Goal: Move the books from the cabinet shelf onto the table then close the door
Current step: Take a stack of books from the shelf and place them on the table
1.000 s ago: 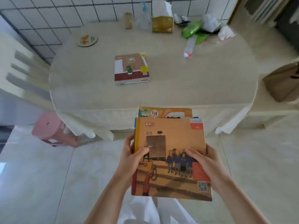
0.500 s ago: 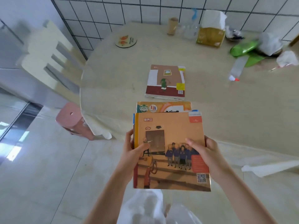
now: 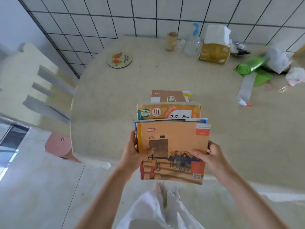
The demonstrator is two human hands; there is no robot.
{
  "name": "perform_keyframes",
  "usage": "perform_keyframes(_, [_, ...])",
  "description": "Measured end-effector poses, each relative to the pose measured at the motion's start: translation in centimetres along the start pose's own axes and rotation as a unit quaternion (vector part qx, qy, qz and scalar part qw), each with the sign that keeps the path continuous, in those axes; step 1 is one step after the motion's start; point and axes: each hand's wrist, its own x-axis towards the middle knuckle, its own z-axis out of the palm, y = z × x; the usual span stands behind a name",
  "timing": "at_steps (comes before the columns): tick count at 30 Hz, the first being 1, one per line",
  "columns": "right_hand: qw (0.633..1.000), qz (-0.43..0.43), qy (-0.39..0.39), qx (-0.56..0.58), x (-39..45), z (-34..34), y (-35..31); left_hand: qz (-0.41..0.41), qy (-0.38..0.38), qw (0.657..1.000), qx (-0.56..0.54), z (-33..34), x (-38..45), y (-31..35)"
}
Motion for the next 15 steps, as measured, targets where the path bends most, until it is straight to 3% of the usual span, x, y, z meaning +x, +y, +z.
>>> perform_keyframes(9, [0.997, -0.057, 0.043, -0.029, 2.9, -0.7, 1.7, 0.131, 0.021, 0.988, 0.083, 1.0, 1.9, 0.8])
perform_keyframes(15, [0.995, -0.069, 0.04, -0.058, 3.4, -0.6, 3.5, 0.146, 0.051, 0.975, 0.16, 1.2, 2.0, -0.9])
